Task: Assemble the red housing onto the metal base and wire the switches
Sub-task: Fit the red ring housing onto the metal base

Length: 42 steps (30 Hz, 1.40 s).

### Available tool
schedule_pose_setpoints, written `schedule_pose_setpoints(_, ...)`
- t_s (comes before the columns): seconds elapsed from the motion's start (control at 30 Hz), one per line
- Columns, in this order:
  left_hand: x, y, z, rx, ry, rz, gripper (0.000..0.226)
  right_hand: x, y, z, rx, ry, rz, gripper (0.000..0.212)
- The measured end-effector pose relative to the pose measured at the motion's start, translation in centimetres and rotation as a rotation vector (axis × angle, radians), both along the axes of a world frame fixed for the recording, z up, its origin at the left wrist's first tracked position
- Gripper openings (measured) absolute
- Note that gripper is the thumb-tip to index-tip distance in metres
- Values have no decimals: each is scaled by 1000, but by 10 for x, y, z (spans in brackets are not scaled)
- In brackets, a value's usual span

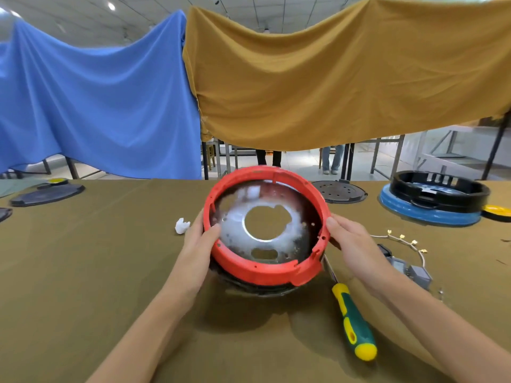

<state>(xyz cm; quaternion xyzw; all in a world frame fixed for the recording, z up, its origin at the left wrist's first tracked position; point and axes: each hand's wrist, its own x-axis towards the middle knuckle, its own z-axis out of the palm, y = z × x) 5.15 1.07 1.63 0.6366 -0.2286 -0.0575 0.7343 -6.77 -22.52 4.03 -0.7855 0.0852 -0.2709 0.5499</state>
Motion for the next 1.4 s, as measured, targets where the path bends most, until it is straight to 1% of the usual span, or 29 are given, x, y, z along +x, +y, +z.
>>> schedule_pose_setpoints(0.07,0,3,8,-60,-84,-35,59,-6,2,6,29,-114,75,35)
schedule_pose_setpoints(0.13,2,11,14,-137,-105,-87,72,-9,3,7,16,-189,146,37)
schedule_pose_setpoints(0.2,2,20,19,-163,-108,-142,75,-11,2,6,-17,-240,187,38)
schedule_pose_setpoints(0.3,1,31,21,-86,-133,-241,79,-10,-1,3,-104,-287,189,44)
schedule_pose_setpoints(0.37,0,36,19,-11,-153,-287,94,-9,-6,0,-123,-301,191,48)
schedule_pose_setpoints(0.43,-1,38,18,42,-161,-277,109,-8,-10,-3,-135,-310,183,53)
schedule_pose_setpoints(0.53,-4,36,17,82,-235,-192,117,-5,-14,-9,-140,-317,152,60)
schedule_pose_setpoints(0.67,-5,32,16,102,-358,-123,112,-1,-15,-10,-104,-311,156,65)
schedule_pose_setpoints(0.8,-2,32,15,138,-467,-37,110,0,-14,-12,-20,-302,156,62)
schedule_pose_setpoints(0.93,-1,31,13,220,-596,63,108,-1,-13,-13,-19,-301,140,55)
schedule_pose_setpoints(0.97,-1,32,12,240,-624,96,110,-1,-13,-13,-24,-299,136,56)
schedule_pose_setpoints(1.0,0,32,11,263,-660,128,112,-1,-13,-14,-24,-293,137,61)
schedule_pose_setpoints(1.1,2,34,8,340,-781,223,114,-1,-17,-15,4,-258,165,88)
schedule_pose_setpoints(1.13,3,35,7,348,-812,245,112,-2,-19,-16,-24,-240,177,93)
schedule_pose_setpoints(1.2,5,36,5,359,-846,280,106,-2,-21,-18,-138,-187,195,95)
schedule_pose_setpoints(1.23,5,36,3,371,-853,288,105,-2,-21,-19,-183,-164,201,92)
schedule_pose_setpoints(1.33,8,38,-6,447,-821,320,101,-2,-21,-23,-285,-142,201,70)
schedule_pose_setpoints(1.4,9,40,-11,495,-775,331,101,-3,-20,-24,-417,-128,172,67)
